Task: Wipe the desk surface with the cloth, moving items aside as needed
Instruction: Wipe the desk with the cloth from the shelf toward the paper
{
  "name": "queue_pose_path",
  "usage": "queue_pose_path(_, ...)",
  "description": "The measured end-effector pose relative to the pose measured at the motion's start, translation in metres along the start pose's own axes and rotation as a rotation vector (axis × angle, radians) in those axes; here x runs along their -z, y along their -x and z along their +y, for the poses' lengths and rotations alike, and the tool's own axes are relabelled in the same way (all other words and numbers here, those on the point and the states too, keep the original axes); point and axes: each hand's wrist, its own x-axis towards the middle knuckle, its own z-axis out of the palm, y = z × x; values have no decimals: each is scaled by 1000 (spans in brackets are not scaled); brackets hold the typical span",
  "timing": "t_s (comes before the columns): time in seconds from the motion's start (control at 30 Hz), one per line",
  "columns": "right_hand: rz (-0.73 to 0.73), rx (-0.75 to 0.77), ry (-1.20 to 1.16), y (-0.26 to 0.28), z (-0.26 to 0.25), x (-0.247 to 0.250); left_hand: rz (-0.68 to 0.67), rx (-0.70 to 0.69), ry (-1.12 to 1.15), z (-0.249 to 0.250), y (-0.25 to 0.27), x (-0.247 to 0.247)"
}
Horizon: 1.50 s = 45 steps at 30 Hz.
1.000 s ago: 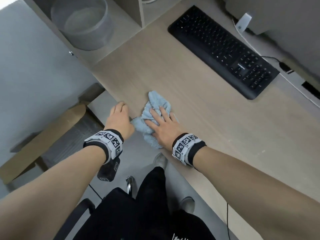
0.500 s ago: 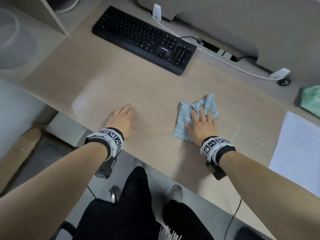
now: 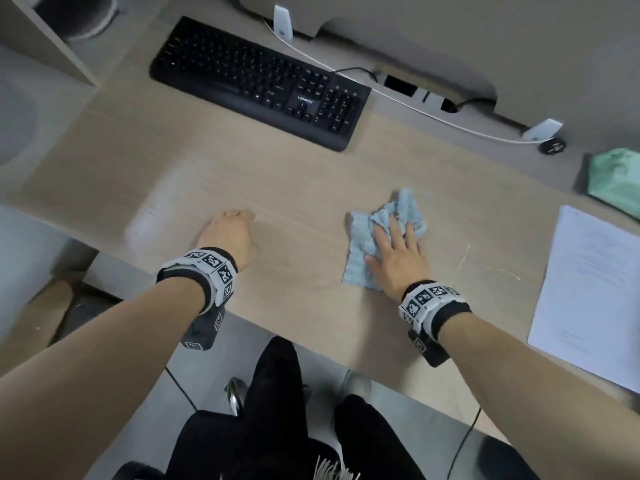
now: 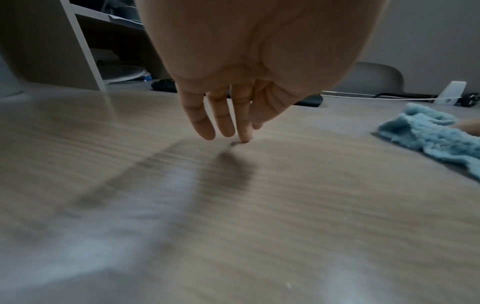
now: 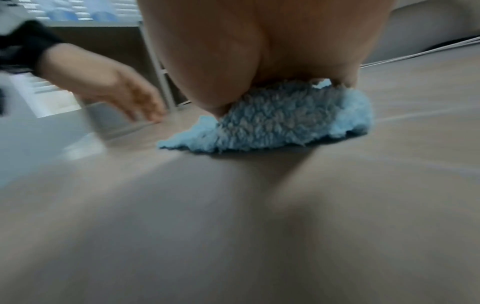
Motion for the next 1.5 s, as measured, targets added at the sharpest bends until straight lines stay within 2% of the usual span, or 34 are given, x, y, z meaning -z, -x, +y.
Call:
queue_pose_path(0.13, 23, -268, -95, -44, 10, 28, 41, -35, 39, -9, -12, 8)
queue_pose_path(0.23, -1, -346, -101, -70, -21, 40, 57, -28, 49, -21, -22, 16)
queue_pose_path(0.3, -27, -239, -34, -78, -56, 42, 59, -24, 42, -28, -30, 21)
queue_pose_path(0.43, -91, 212, 129, -65, -123, 22, 31, -58, 16, -41, -51, 27)
queue_pose_path(0.5, -99, 356, 158, -59, -124, 10, 30, -93, 3, -43, -61, 31)
queue_pose_path(0.53, -88, 360, 141, -60, -117, 9, 32, -112, -9, -42, -68, 32)
queue_pose_path(0.6, -33, 257, 67, -68, -92, 16, 46, -152, -31, -38, -80, 36)
queue_pose_path(0.73, 122, -163, -87, -77, -17, 33, 71, -241, -37, -18, -97, 39)
queue_pose_path(0.8, 129, -340, -125, -75, 12, 36, 61, -304, -50, -2, -101, 38)
queue_pose_path(0.87, 106, -429, -150, -78, 11, 38, 32, -356, -64, 15, -103, 38)
queue_pose_path(0.93, 87, -394, -142, -81, -13, 39, -2, -381, -68, 34, -105, 39)
queue_pose_path(1.03, 26, -79, -32, -70, -55, 27, -40, -388, -58, 61, -109, 40)
queue_pose_path(1.1, 0, 38, 11, -58, -51, 21, -54, -408, -60, 79, -113, 39)
queue_pose_path(1.13, 9, 44, 3, -54, -41, 21, -54, -419, -61, 86, -115, 39)
queue_pose_path(1.37, 76, -336, -144, -46, 73, 30, -120, -504, -68, 139, -124, 36)
queue_pose_path(1.5, 91, -472, -193, -50, 122, 41, -125, -524, -58, 172, -128, 34)
